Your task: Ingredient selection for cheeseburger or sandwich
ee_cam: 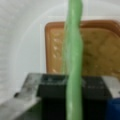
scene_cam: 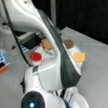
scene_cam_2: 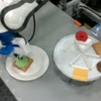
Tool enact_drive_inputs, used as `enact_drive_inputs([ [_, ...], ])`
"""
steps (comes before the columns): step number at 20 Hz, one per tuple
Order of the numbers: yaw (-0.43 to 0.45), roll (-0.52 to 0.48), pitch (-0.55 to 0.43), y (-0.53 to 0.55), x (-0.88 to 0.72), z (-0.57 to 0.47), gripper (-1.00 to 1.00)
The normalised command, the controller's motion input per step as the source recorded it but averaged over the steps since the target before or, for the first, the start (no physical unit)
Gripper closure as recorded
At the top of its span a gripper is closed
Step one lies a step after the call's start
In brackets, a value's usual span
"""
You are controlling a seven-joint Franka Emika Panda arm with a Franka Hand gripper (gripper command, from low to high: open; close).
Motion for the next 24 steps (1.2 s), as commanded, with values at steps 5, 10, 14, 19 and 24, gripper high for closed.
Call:
enact_drive_inputs([
  [5,0.209,-0.004,-0.025,-0.18,0.17,0.0,-1.0],
  [10,0.278,-0.067,0.012,-0.28,0.15,0.09,-1.0],
  [14,0.303,-0.092,0.066,-0.3,0.09,0.18,-1.0],
  [19,0.245,-0.112,0.119,-0.11,-0.03,0.28,-1.0],
  [24,0.054,-0.212,0.149,0.21,-0.19,0.38,-1.0],
])
